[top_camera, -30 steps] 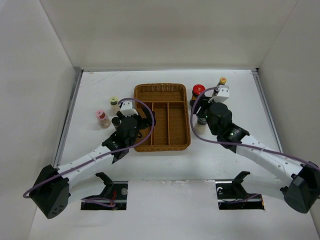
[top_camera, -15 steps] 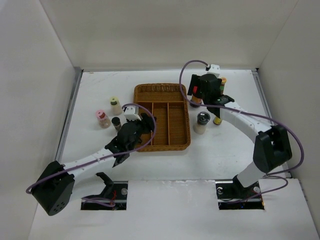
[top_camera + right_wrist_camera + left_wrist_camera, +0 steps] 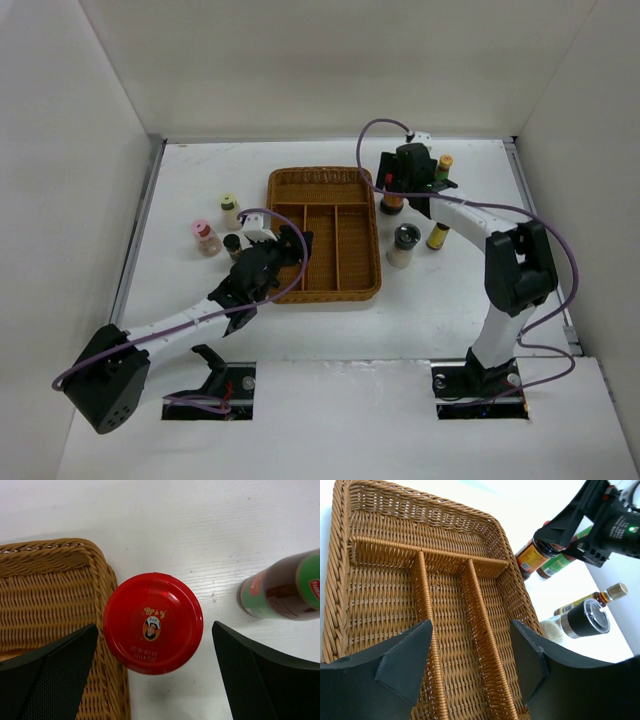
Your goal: Organize the condiment bottles
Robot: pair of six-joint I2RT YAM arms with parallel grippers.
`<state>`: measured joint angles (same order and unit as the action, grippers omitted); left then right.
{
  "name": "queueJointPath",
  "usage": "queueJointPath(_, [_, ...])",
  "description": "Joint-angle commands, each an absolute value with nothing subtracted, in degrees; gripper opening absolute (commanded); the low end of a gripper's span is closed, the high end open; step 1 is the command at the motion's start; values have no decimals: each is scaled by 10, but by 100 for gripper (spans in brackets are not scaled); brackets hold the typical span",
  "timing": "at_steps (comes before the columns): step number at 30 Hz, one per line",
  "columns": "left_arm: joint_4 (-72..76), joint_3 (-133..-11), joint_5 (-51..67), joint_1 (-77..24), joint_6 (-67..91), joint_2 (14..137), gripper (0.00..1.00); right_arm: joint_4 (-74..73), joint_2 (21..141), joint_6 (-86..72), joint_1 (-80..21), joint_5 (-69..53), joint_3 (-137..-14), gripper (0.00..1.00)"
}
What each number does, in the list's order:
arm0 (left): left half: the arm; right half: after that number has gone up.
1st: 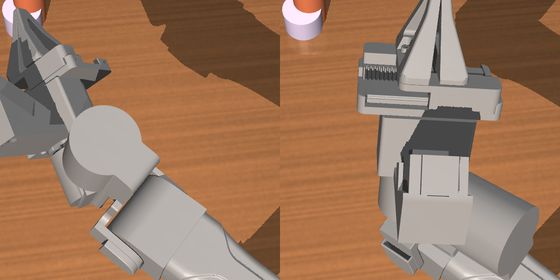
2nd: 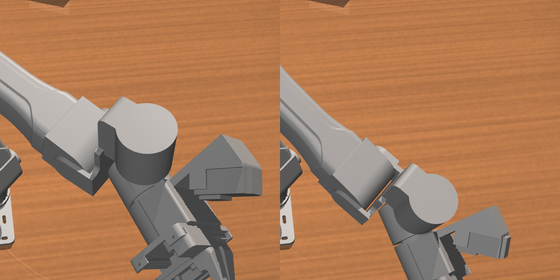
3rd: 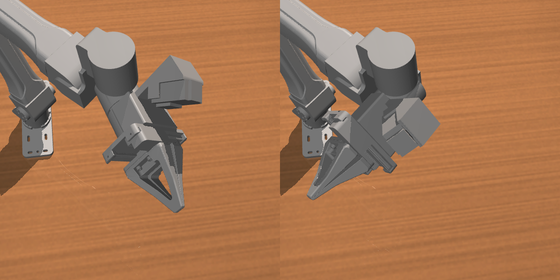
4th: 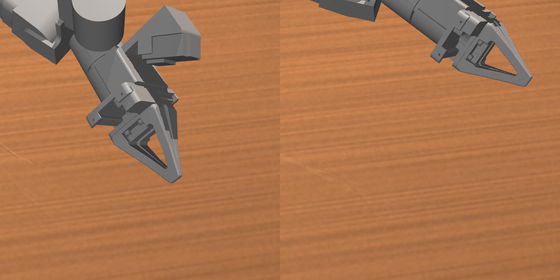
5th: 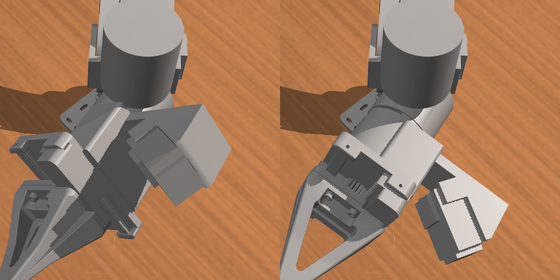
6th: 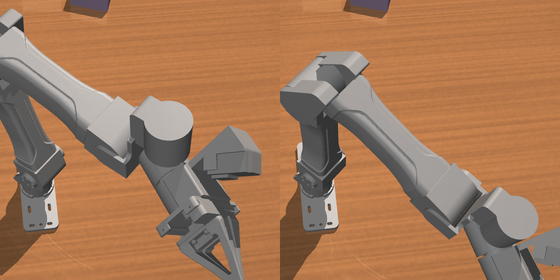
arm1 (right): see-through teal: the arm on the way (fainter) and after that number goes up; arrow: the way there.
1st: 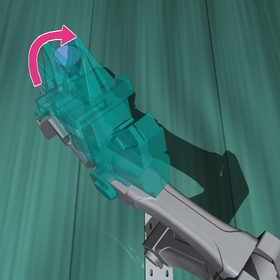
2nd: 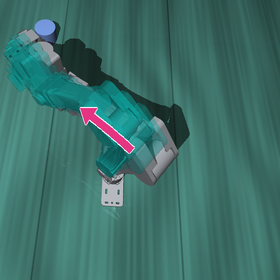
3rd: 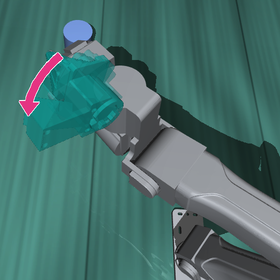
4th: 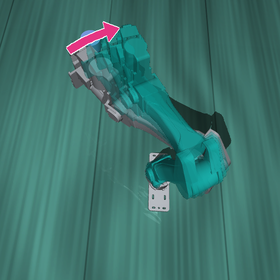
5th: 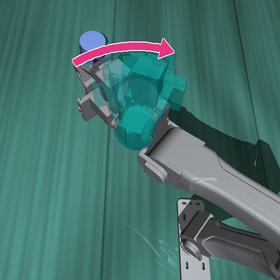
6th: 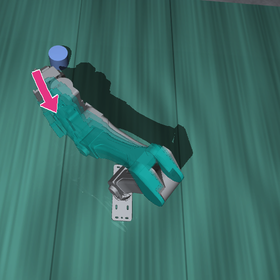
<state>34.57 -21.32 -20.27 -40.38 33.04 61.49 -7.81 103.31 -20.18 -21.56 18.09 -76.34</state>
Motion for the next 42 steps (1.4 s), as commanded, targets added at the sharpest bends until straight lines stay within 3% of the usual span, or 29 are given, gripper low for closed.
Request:
queueJointPath(1, [382,-206,-197,-395,340,610,62,-73,1042,-201,-213,160,-797,99])
queueJointPath(16, [382,-199,-195,-384,353,600,63,-69,1067,-197,-211,176,-809,79])
queueJointPath(25, [382,-197,-189,-379,357,599,63,-54,1054,-182,-216,213,-807,54])
queueJointPath(35, [383,-186,-191,-361,373,577,62,-36,970,-158,-235,237,-823,50])
queueJointPath(42, [404,-156,-193,-339,400,532,62,-36,969,-132,-295,228,-903,49])
